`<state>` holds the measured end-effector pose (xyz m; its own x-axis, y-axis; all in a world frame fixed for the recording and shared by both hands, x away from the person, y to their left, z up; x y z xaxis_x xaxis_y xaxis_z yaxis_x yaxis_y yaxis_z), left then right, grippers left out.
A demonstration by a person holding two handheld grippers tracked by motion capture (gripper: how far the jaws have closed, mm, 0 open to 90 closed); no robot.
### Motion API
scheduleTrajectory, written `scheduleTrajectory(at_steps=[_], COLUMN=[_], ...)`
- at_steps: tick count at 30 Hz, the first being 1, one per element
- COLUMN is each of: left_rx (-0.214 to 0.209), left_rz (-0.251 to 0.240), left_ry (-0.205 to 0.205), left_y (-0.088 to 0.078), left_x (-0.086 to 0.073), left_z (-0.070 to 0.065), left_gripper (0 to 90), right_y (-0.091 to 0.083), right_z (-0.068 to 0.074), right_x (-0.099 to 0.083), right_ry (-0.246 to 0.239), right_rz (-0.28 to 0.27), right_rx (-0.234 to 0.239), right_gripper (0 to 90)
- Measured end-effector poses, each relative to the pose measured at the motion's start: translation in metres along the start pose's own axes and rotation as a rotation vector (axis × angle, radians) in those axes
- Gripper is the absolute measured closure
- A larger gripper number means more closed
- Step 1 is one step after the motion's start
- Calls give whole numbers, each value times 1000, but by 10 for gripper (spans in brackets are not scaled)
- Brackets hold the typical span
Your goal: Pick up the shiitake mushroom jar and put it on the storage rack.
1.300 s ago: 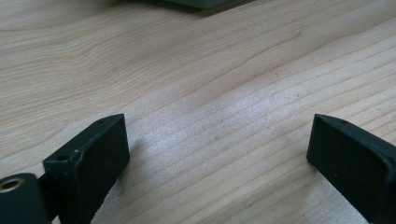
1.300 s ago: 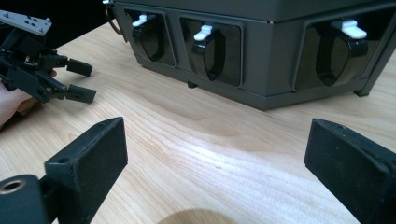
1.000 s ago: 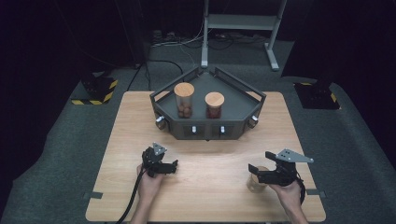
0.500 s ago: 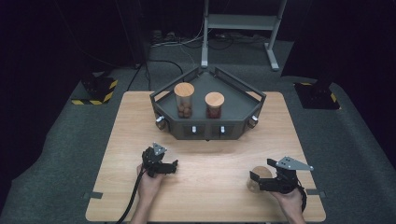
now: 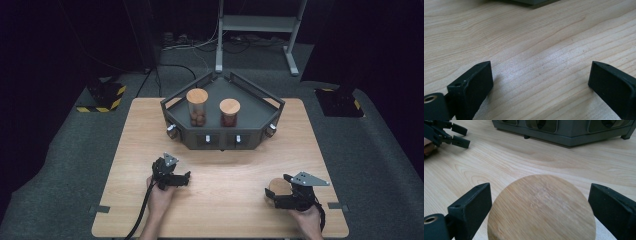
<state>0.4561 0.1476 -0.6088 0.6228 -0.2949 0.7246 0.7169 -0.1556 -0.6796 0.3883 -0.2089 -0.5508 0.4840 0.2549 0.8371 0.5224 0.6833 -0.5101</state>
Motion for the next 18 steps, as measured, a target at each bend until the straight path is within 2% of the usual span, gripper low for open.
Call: scheduleTrajectory(at_steps=[18], left_rx=[0], left_rz=[0], left_ry=[0], left_y=[0], left_x=[0], left_z=[0], left_gripper=[58], right_y=[7], right_z=[0], right_x=[-20], right_ry=[-4], right_rz=[35], right_rx=[-8], right_gripper=[79])
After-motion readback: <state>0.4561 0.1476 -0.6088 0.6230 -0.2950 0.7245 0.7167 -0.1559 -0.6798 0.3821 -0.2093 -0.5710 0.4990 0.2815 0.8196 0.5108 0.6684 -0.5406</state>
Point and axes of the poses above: each handheld gripper's, and its own axes: y roughly forward along the jaws, x roughly out of its top, z roughly to its left, the point moved 9 cm from there along y, roughly forward along the jaws, and after that the axes turned 9 degrees about x, right-handed, at the moved point
